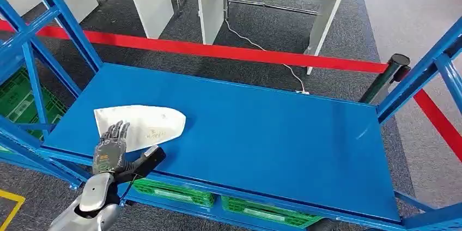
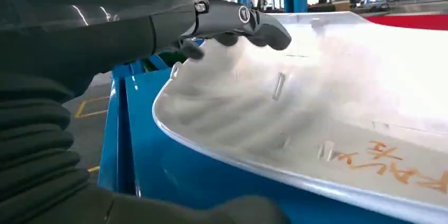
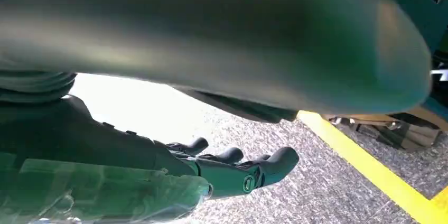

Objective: Take the parts from the cabinet and place them on the table.

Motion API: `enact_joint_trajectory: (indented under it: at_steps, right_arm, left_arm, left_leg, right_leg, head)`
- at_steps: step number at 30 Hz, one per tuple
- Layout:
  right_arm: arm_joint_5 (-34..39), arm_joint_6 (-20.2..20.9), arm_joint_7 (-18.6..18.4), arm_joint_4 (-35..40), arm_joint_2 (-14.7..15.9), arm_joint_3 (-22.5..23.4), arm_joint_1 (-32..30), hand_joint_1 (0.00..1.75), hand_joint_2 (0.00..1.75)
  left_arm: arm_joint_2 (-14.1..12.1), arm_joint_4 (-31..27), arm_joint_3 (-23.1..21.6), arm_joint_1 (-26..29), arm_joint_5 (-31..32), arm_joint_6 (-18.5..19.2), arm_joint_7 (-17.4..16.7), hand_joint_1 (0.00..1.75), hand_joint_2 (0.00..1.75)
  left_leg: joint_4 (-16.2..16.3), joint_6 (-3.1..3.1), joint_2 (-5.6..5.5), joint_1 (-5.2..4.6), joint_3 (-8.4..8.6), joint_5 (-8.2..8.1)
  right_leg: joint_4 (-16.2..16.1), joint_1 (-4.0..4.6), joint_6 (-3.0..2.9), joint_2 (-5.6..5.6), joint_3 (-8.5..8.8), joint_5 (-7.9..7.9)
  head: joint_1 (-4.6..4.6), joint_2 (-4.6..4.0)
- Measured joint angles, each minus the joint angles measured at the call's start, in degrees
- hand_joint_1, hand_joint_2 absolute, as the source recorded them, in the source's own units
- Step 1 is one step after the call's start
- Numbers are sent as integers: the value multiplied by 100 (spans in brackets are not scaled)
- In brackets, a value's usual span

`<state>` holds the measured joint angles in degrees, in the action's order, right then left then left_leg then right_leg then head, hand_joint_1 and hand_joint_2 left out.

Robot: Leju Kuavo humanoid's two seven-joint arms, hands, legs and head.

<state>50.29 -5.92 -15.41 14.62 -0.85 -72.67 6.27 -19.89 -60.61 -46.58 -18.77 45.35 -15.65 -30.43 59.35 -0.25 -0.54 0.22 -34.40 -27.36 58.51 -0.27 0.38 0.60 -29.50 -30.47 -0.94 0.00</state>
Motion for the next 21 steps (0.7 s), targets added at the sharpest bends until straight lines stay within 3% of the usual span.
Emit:
enact_joint_trajectory:
  at_steps: [1, 3, 11, 12, 21]
  right_arm:
    - [0, -2, 0, 0, 0, 0, 1, 0, 0]
    - [-13, -2, 0, 0, 0, -9, 1, 0, 0]
    - [-13, -7, 0, 0, 0, -28, 1, 0, 0]
    - [-13, -7, 0, 0, 0, -28, 1, 0, 0]
    - [-13, -48, 0, 0, 0, -33, 2, 0, 0]
  left_arm:
    - [0, 20, 2, -1, -7, 9, -4, 150, 175]
    - [2, 94, 2, -3, -18, 22, -24, 80, 175]
    - [0, 197, 24, -4, -42, 37, -59, 80, 175]
    - [0, 201, 26, -6, -42, 37, -59, 175, 175]
    - [-2, 374, 28, -49, -81, 50, -120, 175, 175]
  left_leg:
    - [-1, 0, 0, 0, 1, 0]
    - [-2, -2, 0, 0, 6, -1]
    - [-14, -10, -1, -5, 39, -7]
    - [-16, -16, -1, -5, 50, -11]
    - [-48, -41, -2, -13, 140, -34]
  right_leg:
    - [0, 0, -1, 0, 2, -1]
    - [0, 0, -3, 0, 7, -2]
    - [-1, -1, -19, -6, 35, -13]
    - [-2, -1, -24, -6, 42, -16]
    - [-6, -8, -44, 3, 117, -37]
  head:
    - [-2, 0]
    - [0, 0]
    - [0, 0]
    - [-2, 0]
    - [0, 0]
